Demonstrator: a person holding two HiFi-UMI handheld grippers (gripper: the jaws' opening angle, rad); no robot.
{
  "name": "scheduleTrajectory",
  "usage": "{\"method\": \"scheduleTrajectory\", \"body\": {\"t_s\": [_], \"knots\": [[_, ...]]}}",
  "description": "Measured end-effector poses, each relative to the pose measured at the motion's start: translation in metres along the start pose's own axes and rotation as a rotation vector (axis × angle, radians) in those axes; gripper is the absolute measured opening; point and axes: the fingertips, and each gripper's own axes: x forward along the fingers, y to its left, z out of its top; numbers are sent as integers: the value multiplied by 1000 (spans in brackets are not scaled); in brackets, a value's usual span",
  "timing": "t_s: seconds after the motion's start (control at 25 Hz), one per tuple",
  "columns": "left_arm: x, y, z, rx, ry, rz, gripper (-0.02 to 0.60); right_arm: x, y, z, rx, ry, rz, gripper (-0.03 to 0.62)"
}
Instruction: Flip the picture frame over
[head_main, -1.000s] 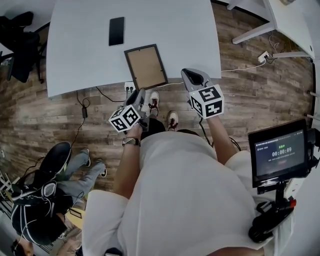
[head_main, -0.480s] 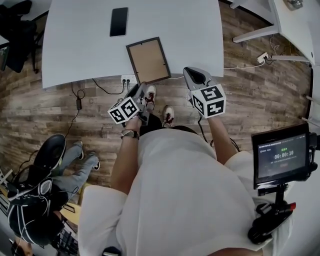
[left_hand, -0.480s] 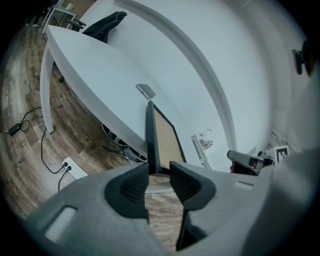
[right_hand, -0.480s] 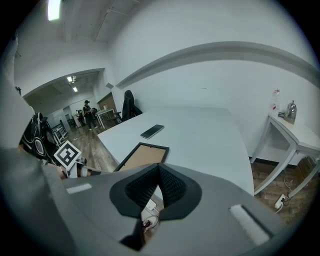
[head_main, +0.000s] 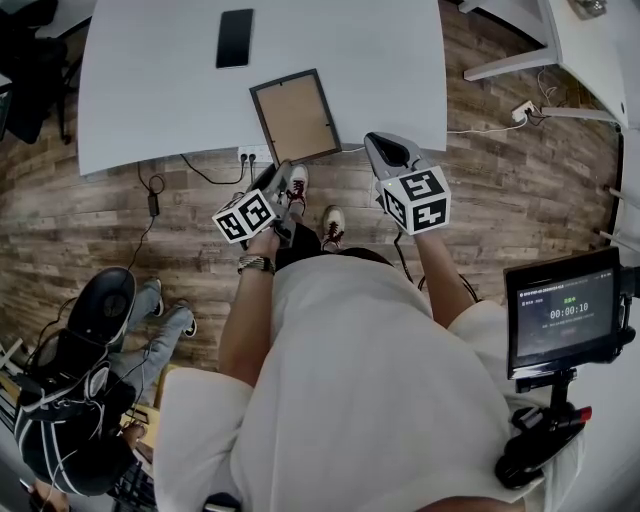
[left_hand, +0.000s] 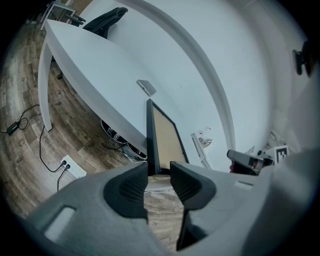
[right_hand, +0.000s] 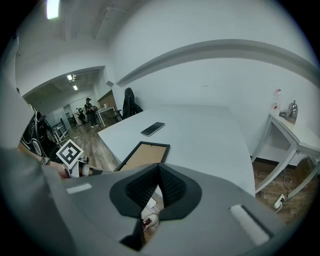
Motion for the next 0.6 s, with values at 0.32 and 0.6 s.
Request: {"method": "scheduleTrajectory", "body": {"t_s": [0.32,0.6], "knots": [[-2,1,3,122,25,41,156,4,1,7,3,-13,-1,2],[-11,7,15,254,-8,146,160,4,-3,13,16,-42,-8,2]]}}
